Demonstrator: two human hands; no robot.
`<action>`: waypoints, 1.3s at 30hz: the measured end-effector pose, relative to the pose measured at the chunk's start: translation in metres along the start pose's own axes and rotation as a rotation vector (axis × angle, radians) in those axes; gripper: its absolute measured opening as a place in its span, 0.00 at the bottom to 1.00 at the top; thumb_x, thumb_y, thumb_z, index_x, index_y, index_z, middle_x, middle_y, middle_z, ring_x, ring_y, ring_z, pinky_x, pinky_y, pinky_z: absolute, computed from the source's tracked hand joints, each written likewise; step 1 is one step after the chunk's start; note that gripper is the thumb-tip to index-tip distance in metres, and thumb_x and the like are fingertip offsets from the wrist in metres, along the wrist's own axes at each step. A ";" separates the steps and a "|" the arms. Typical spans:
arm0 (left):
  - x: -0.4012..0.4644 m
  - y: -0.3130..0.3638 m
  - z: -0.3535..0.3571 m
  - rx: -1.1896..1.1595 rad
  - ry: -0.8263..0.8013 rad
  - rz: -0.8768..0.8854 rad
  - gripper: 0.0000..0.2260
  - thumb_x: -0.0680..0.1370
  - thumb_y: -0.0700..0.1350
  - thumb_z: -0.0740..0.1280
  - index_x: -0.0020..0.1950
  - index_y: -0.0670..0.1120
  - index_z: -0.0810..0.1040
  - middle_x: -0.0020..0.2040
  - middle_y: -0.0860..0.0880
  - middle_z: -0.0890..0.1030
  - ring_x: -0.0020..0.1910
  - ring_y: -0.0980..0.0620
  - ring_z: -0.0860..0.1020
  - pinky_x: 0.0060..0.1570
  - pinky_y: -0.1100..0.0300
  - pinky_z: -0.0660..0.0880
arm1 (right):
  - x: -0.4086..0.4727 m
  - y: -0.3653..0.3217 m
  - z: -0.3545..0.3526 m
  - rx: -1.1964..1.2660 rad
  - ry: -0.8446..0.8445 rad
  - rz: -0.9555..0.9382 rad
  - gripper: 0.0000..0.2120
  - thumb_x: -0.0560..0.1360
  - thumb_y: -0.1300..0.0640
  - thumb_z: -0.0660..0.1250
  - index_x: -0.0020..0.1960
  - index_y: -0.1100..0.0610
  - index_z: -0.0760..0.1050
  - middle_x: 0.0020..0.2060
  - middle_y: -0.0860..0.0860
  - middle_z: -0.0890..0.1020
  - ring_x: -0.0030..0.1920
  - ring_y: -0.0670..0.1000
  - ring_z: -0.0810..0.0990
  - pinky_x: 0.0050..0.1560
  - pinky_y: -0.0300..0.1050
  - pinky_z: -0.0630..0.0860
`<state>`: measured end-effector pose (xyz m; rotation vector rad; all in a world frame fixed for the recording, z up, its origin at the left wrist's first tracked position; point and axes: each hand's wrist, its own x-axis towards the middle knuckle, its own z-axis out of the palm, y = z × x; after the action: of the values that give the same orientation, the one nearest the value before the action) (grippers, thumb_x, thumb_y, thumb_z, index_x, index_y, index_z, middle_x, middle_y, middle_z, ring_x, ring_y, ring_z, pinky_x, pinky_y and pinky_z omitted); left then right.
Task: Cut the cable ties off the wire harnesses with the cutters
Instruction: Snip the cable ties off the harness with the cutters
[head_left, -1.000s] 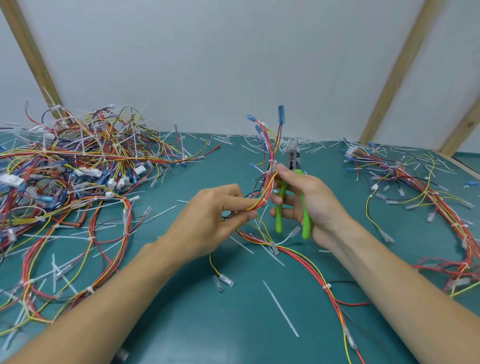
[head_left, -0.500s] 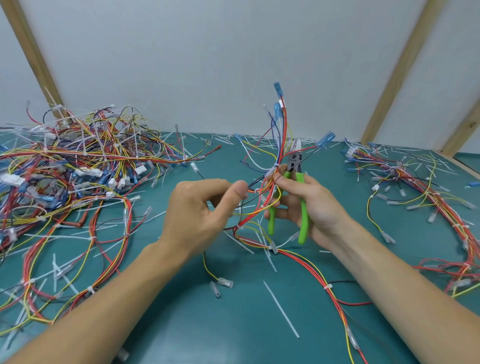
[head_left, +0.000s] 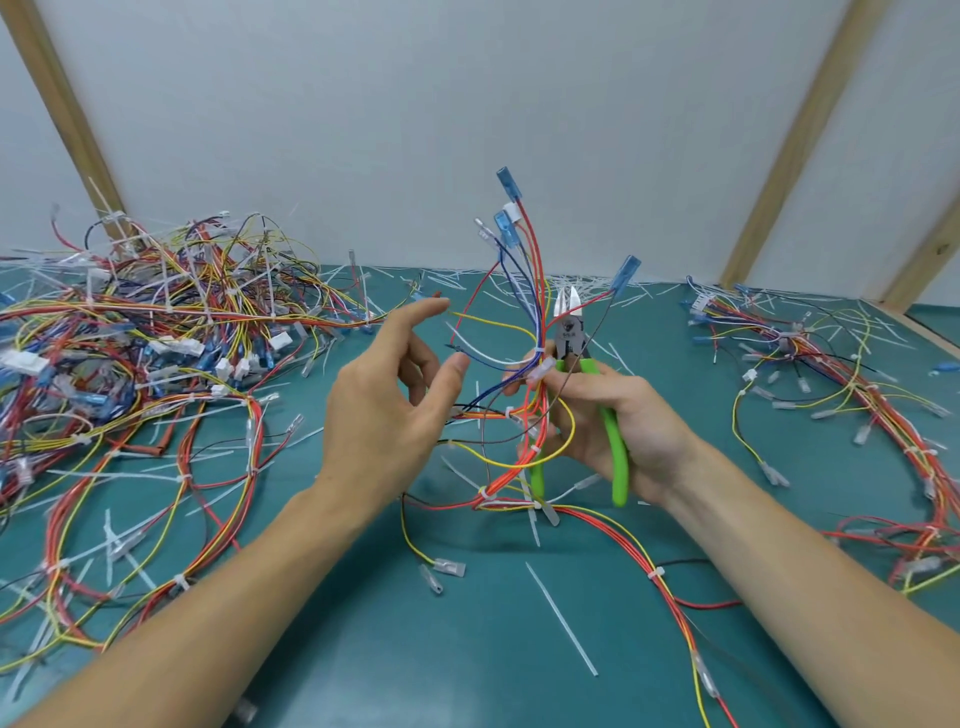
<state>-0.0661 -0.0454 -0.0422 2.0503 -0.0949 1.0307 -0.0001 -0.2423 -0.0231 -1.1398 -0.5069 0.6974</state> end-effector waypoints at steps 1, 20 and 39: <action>0.000 0.000 0.000 -0.003 0.005 -0.002 0.18 0.78 0.48 0.69 0.68 0.53 0.73 0.38 0.55 0.76 0.36 0.51 0.77 0.36 0.61 0.70 | 0.000 0.001 -0.001 0.022 0.008 0.008 0.04 0.74 0.57 0.68 0.45 0.53 0.81 0.38 0.49 0.84 0.34 0.51 0.79 0.43 0.50 0.79; 0.015 -0.012 -0.004 -0.366 0.124 -0.522 0.15 0.86 0.46 0.56 0.41 0.46 0.73 0.27 0.51 0.74 0.22 0.53 0.69 0.22 0.65 0.64 | 0.002 -0.007 -0.016 0.287 -0.052 -0.026 0.03 0.72 0.56 0.69 0.42 0.56 0.77 0.32 0.50 0.77 0.31 0.51 0.75 0.39 0.53 0.81; 0.011 -0.008 -0.003 -0.649 -0.390 -0.581 0.16 0.74 0.61 0.68 0.46 0.51 0.86 0.34 0.48 0.81 0.29 0.50 0.79 0.25 0.63 0.70 | 0.013 -0.004 -0.033 0.342 0.237 -0.071 0.08 0.77 0.57 0.61 0.40 0.56 0.75 0.36 0.52 0.77 0.31 0.50 0.76 0.37 0.48 0.80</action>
<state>-0.0573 -0.0349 -0.0390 1.5055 -0.0236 0.1858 0.0322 -0.2553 -0.0307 -0.8638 -0.2150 0.5527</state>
